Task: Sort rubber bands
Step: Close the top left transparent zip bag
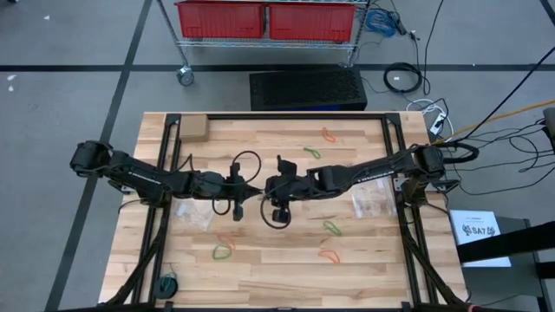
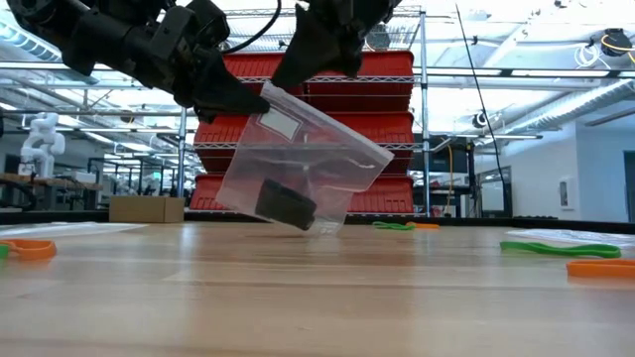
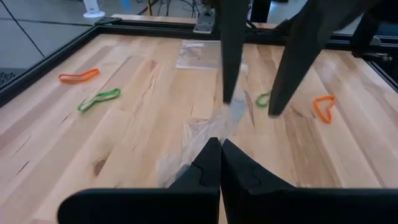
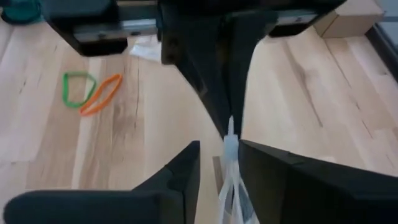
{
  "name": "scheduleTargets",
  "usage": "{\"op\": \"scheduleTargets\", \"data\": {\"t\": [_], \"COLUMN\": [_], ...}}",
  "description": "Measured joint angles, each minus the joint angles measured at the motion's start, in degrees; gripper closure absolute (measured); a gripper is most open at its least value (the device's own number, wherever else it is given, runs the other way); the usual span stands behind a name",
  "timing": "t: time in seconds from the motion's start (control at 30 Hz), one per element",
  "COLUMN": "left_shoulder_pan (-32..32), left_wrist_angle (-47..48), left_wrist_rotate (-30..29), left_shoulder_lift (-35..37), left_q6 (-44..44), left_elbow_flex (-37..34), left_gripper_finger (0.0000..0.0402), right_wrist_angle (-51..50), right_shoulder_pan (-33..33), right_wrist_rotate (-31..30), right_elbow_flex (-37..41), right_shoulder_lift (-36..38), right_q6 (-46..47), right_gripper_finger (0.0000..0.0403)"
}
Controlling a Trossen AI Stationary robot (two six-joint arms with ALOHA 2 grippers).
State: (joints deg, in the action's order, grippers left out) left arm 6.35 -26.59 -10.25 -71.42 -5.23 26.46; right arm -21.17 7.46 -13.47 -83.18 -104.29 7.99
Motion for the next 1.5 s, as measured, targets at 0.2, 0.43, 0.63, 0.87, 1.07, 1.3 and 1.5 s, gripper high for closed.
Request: {"op": "scheduleTargets", "data": {"t": [0.2, 0.43, 0.63, 0.87, 1.07, 1.3, 1.5], "left_shoulder_pan": [0.0, 0.0, 0.0, 0.0, 0.0, 0.1, 0.1], "left_wrist_angle": [0.0, -0.4, -0.5, -1.4, -1.2, -0.9, -0.4], "left_wrist_rotate": [-0.1, -0.1, -0.1, -0.1, 0.0, 0.0, 0.0], "left_shoulder_lift": [0.0, 0.0, 0.0, 0.3, 1.0, 1.3, 1.3], "left_q6": [0.0, 0.0, 0.0, 0.2, 0.3, 1.1, 1.1], "left_elbow_flex": [0.0, 0.0, 0.0, 0.0, 0.0, 0.0, 0.0], "left_gripper_finger": [0.0401, 0.0401, 0.0401, 0.0401, 0.0402, 0.0401, 0.0401], "right_wrist_angle": [0.2, -0.1, -0.3, -2.4, -3.8, -4.7, -4.7], "right_shoulder_pan": [-0.4, -1.1, -1.0, -1.0, -0.7, -0.3, -0.3], "right_wrist_rotate": [0.1, 0.1, 0.0, 0.0, -0.1, -0.5, -0.5], "right_elbow_flex": [0.1, 0.1, 0.1, 0.0, -0.1, -0.1, 0.1], "right_shoulder_lift": [-0.7, -0.8, -0.8, -0.8, -0.7, -0.7, -0.6], "right_q6": [-0.3, -0.3, -1.0, -0.4, -0.1, 0.1, 0.1], "right_gripper_finger": [0.0323, 0.0367, 0.0394, 0.0399, 0.0400, 0.0400, 0.0371]}}
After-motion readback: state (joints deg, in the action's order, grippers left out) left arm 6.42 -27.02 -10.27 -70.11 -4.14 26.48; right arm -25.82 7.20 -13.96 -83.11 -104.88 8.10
